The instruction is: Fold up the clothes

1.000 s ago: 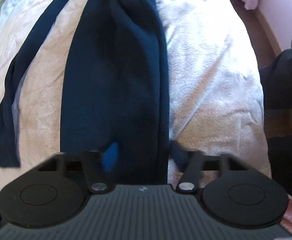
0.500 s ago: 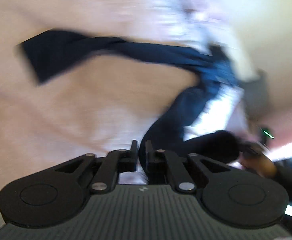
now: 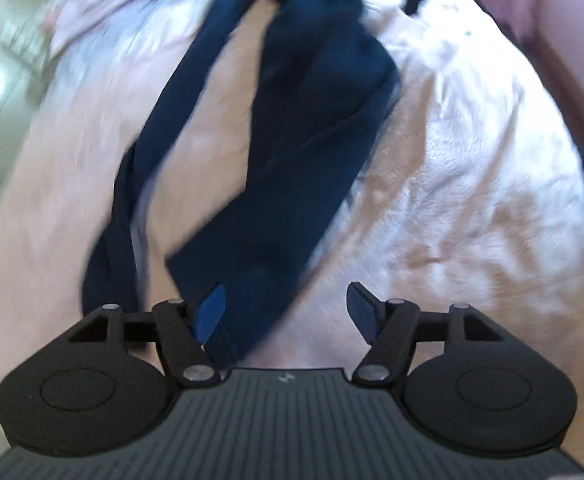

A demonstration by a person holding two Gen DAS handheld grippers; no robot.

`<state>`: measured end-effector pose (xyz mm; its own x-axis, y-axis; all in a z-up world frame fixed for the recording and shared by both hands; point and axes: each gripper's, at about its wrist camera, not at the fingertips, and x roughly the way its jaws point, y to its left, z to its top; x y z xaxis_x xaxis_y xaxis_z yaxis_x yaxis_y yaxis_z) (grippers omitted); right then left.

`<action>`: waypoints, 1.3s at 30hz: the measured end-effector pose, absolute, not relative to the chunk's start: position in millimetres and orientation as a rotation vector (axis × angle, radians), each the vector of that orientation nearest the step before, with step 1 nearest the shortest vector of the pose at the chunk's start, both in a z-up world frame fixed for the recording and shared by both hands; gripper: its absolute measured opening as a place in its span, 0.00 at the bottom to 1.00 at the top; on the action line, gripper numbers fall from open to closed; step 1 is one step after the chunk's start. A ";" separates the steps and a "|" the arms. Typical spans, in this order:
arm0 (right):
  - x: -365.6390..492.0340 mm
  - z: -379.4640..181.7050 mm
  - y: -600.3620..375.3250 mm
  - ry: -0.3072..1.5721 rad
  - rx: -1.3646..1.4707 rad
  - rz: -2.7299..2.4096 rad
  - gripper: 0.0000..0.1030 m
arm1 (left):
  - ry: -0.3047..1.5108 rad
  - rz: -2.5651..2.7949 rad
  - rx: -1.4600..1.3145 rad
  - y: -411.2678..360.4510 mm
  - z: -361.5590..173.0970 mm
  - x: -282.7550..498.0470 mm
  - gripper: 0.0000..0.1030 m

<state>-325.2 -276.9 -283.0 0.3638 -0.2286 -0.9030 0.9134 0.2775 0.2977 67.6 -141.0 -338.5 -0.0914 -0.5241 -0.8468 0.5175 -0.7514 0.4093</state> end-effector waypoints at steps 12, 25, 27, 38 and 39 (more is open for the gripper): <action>-358.2 -279.8 -303.7 0.744 1.048 -0.938 0.59 | 0.119 -2.096 1.782 -244.0 -359.4 60.5 0.13; -449.1 -323.8 -366.3 0.163 1.258 -1.194 0.59 | 0.608 -2.003 1.424 -141.6 -242.7 118.3 0.00; -456.9 -328.2 -369.4 0.115 1.264 -1.230 0.59 | 0.597 -2.018 1.464 -124.9 -241.0 104.7 0.00; -533.5 -338.6 -401.2 0.076 1.377 -1.323 0.03 | 0.745 -2.038 1.476 -94.8 -260.4 66.5 0.00; -538.8 -338.1 -404.4 0.087 1.397 -1.314 0.02 | 0.748 -2.034 1.475 -95.2 -258.1 65.1 0.00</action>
<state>-538.8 -404.4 -338.1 0.3683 -0.5989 -0.7111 0.6873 -0.3397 0.6420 65.1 -95.2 -258.1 -0.2766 -0.0859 -0.9571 0.6854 -0.7158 -0.1338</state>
